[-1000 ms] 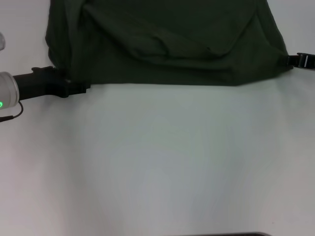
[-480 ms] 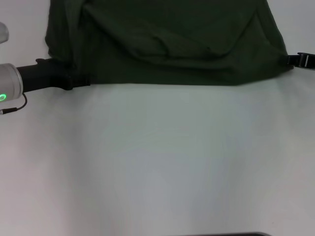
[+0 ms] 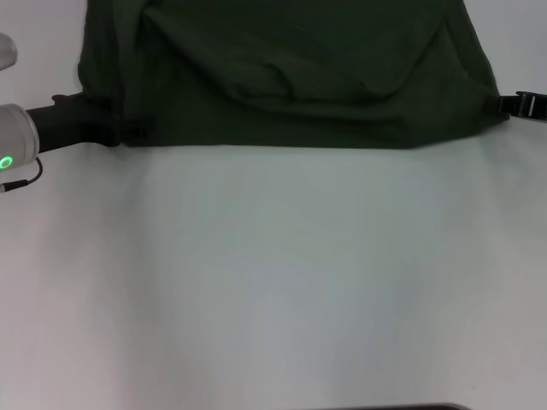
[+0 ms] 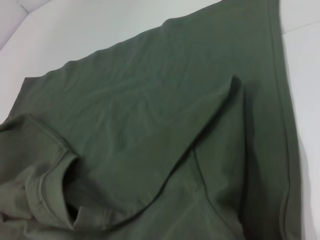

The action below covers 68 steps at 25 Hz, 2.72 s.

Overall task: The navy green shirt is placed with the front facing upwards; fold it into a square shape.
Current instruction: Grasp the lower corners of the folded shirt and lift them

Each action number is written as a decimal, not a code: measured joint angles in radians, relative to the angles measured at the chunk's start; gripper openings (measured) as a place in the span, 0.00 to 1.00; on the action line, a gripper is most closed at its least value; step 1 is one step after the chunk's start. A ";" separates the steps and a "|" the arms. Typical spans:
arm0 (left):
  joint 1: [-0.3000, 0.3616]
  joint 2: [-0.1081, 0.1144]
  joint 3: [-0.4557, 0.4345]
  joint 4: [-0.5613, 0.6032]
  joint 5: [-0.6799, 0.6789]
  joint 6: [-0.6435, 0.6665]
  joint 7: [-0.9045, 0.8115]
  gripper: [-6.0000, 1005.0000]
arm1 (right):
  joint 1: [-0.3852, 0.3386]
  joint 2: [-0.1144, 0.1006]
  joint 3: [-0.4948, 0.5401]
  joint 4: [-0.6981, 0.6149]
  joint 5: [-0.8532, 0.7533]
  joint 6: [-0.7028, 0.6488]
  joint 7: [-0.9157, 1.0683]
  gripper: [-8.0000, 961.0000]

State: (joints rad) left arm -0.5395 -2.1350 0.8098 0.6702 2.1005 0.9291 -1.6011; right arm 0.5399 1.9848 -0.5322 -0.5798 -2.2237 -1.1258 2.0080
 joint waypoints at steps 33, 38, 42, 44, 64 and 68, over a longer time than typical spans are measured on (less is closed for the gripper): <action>0.004 0.023 -0.010 -0.042 -0.005 0.014 -0.018 0.69 | -0.001 0.000 0.000 0.000 0.001 -0.005 0.001 0.06; -0.003 0.031 -0.009 -0.049 -0.003 0.008 -0.035 0.49 | 0.001 0.001 0.000 0.000 0.001 -0.005 0.001 0.06; -0.003 0.033 -0.003 -0.050 -0.002 0.006 -0.040 0.18 | 0.001 0.001 0.000 0.000 0.001 -0.005 0.001 0.06; -0.004 0.033 -0.001 -0.050 -0.002 0.007 -0.040 0.13 | 0.001 0.001 0.000 0.000 0.001 -0.005 0.000 0.06; 0.076 0.059 -0.030 0.029 0.015 0.161 -0.072 0.04 | -0.038 0.005 0.034 0.000 0.018 -0.077 -0.047 0.06; 0.093 0.066 -0.057 0.034 0.019 0.228 -0.070 0.04 | -0.065 0.006 0.043 -0.001 0.041 -0.112 -0.065 0.06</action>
State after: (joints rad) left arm -0.4469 -2.0690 0.7533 0.7040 2.1198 1.1573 -1.6710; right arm 0.4750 1.9906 -0.4897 -0.5806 -2.1830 -1.2379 1.9428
